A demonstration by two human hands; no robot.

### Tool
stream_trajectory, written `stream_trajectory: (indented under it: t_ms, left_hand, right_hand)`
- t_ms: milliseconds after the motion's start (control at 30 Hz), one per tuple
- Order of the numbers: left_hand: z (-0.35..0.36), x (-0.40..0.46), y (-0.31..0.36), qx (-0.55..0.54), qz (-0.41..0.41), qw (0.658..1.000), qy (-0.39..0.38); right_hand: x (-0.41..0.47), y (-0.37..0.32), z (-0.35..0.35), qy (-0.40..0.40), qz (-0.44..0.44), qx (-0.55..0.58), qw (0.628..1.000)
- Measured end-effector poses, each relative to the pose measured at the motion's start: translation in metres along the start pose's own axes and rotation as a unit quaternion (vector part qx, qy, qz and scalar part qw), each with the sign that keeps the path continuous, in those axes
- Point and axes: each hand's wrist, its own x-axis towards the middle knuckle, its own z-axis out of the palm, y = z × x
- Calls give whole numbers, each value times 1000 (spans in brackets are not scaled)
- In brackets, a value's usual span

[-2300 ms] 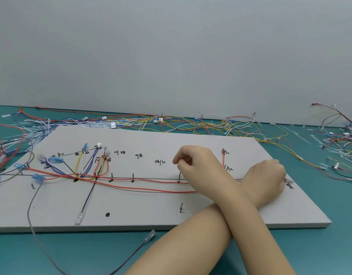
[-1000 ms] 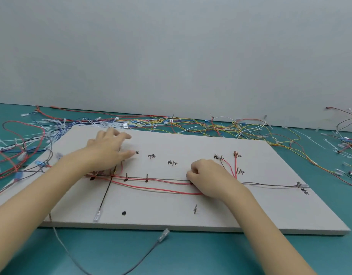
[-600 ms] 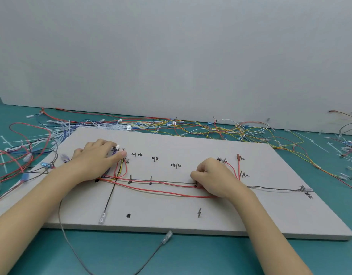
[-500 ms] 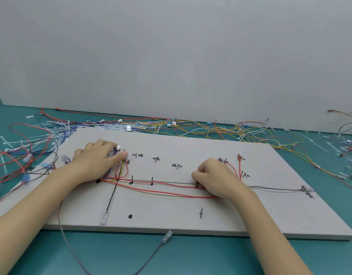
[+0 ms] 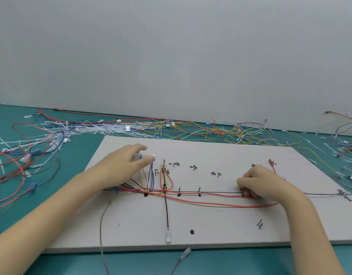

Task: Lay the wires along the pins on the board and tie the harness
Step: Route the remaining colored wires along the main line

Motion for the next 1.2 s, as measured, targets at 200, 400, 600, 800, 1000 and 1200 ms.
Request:
stream_trajectory:
  t_ms: [200,400,600,800,1000,1200]
  left_hand:
    - [-8,56,-25,11,-34,994,106]
    - [-26,119,-63,89,-105,986,98]
    - [-18,143,-70,92,-84,991,49]
    - [-14,151,-69,142,-105,981,75]
    - [-18,149,-61,170,-86,975,112]
    - [-22,143,-57,39,-31,971,235]
  right_hand:
    - [7,-4,3,127,-11,35,991]
    - [9,-18,13,211,-73,68,972]
    - [7,-22,22,196,-91,86,973]
    - [7,-28,29,189,-99,75,974]
    - [5,-36,35,173,-111,80,975]
    - [5,-38,36,159,-109,82,978]
